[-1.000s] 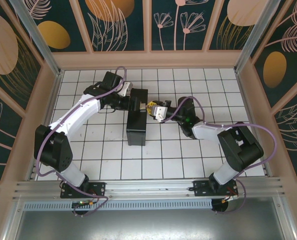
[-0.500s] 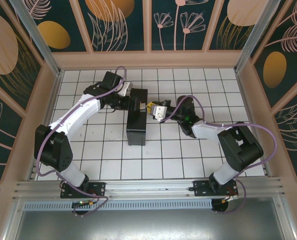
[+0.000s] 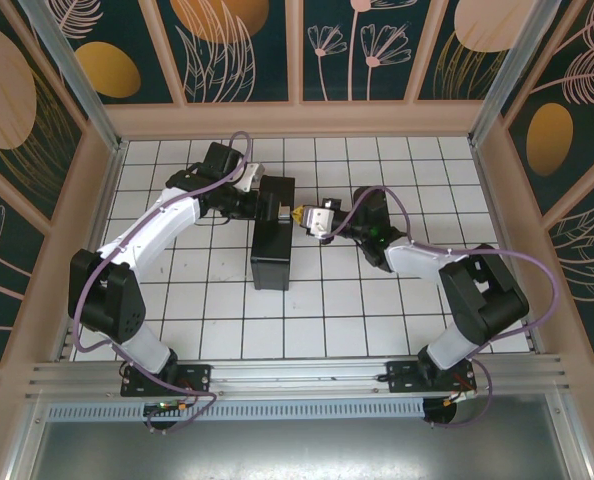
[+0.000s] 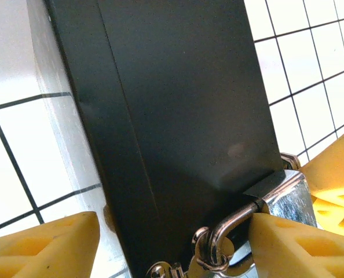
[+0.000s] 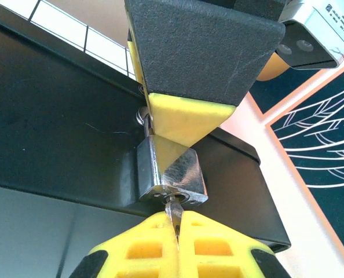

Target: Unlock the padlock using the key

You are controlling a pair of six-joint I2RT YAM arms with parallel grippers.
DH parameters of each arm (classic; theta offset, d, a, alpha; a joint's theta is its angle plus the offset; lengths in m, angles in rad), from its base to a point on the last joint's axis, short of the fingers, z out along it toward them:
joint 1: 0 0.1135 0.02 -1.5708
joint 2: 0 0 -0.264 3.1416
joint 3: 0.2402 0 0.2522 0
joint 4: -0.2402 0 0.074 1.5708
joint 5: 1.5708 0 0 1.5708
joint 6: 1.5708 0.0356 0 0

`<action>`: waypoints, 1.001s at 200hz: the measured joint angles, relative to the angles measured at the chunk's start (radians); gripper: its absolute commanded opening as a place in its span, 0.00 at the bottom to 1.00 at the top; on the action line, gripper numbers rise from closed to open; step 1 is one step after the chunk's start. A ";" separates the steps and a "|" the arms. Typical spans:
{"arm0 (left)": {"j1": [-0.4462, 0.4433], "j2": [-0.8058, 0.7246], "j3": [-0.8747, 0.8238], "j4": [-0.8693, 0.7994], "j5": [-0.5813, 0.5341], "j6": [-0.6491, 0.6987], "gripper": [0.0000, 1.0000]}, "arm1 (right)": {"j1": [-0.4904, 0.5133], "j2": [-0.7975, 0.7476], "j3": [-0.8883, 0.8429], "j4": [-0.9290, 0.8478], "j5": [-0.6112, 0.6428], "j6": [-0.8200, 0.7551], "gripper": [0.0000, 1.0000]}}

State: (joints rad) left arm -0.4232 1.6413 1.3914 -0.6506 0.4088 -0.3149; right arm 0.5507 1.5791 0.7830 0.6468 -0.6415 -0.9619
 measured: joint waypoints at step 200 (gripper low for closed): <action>0.017 -0.003 -0.033 0.098 0.004 0.026 0.67 | -0.095 0.119 0.362 -0.564 -0.375 0.814 0.00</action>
State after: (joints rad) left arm -0.4065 1.6382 1.3582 -0.5522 0.4126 -0.2890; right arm 0.4561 1.6981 1.1454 0.0826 -1.0161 -0.1474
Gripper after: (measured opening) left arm 0.676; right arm 0.062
